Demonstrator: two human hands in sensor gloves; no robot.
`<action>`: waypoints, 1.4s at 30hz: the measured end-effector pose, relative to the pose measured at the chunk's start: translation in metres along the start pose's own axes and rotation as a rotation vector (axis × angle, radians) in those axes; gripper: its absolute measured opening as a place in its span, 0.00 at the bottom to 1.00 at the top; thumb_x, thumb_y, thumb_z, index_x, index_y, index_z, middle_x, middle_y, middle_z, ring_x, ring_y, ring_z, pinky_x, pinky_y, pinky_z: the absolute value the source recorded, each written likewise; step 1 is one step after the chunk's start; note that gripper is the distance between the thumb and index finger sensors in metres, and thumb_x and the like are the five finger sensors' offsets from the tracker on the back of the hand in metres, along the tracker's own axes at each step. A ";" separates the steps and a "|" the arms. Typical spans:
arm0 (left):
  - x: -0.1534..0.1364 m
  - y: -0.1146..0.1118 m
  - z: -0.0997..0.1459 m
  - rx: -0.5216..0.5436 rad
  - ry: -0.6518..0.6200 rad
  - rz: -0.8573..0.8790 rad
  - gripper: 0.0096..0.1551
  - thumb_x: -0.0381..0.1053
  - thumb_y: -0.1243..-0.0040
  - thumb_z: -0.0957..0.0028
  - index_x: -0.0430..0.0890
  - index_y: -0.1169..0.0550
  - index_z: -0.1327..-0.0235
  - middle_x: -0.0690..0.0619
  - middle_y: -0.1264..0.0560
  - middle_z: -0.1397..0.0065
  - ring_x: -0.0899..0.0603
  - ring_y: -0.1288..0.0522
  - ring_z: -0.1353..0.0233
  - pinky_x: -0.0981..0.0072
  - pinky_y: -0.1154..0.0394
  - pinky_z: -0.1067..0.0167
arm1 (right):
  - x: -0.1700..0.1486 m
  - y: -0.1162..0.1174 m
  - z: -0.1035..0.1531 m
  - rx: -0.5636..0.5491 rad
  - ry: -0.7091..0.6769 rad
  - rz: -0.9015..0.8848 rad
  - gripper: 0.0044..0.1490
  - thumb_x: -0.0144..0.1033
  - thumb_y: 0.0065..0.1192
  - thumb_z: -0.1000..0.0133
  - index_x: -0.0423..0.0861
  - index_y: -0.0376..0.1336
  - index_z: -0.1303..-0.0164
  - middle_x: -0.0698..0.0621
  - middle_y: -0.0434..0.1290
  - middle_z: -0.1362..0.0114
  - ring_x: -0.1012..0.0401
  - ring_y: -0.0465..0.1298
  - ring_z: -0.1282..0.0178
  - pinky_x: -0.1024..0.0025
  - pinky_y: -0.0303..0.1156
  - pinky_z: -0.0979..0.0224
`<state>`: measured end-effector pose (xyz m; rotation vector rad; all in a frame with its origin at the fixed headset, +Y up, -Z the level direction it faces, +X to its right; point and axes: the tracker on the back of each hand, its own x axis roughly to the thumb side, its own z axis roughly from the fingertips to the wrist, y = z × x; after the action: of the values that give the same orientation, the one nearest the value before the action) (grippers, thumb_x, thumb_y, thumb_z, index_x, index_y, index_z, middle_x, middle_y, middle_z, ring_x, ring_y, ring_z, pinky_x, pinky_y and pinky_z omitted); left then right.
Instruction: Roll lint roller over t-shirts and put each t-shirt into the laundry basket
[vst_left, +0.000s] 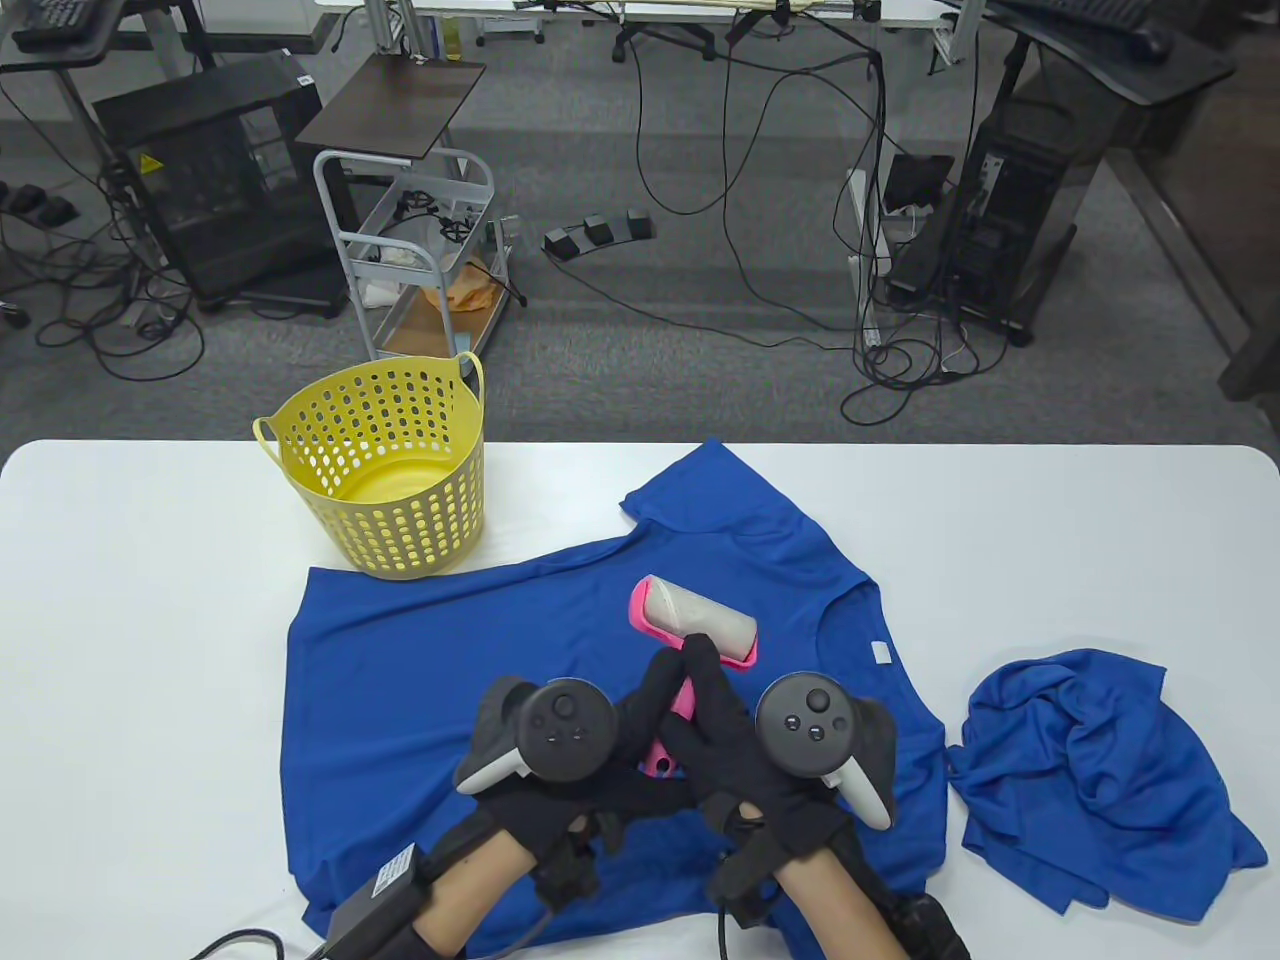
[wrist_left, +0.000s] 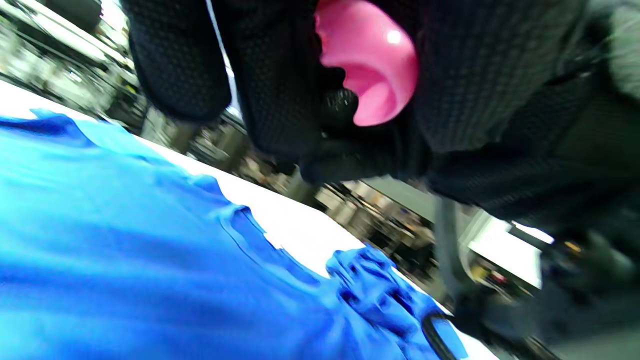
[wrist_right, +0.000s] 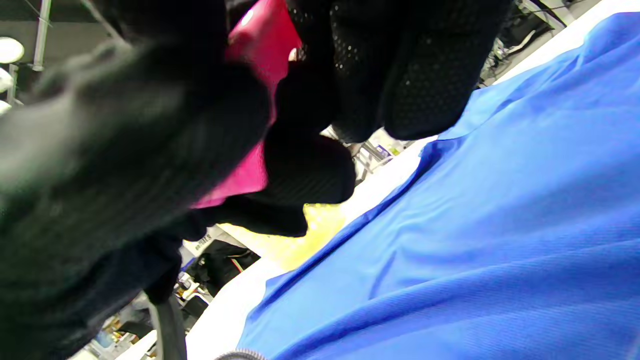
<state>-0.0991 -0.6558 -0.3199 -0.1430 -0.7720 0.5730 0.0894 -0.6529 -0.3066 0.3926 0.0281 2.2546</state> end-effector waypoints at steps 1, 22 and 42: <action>-0.002 -0.001 0.004 -0.007 -0.017 0.037 0.67 0.65 0.29 0.54 0.46 0.61 0.24 0.52 0.36 0.22 0.53 0.20 0.27 0.53 0.24 0.32 | 0.002 0.004 0.001 0.030 0.005 -0.020 0.50 0.47 0.60 0.42 0.47 0.35 0.23 0.40 0.58 0.19 0.47 0.72 0.29 0.52 0.76 0.35; -0.182 -0.020 0.097 -0.329 1.170 -0.085 0.52 0.74 0.49 0.51 0.69 0.63 0.24 0.51 0.70 0.16 0.24 0.70 0.19 0.18 0.54 0.32 | -0.069 0.011 -0.009 0.090 0.463 0.438 0.34 0.43 0.64 0.42 0.50 0.54 0.27 0.39 0.75 0.32 0.59 0.88 0.57 0.81 0.88 0.64; -0.187 -0.021 0.104 -0.347 1.167 -0.040 0.52 0.75 0.52 0.52 0.72 0.67 0.27 0.56 0.76 0.19 0.27 0.76 0.21 0.18 0.60 0.33 | -0.046 -0.011 -0.059 0.350 0.576 0.703 0.31 0.48 0.65 0.43 0.49 0.62 0.31 0.44 0.85 0.48 0.66 0.89 0.69 0.84 0.88 0.74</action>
<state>-0.2694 -0.7825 -0.3547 -0.7068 0.2756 0.2278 0.1084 -0.6735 -0.3764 -0.1137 0.6841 2.9959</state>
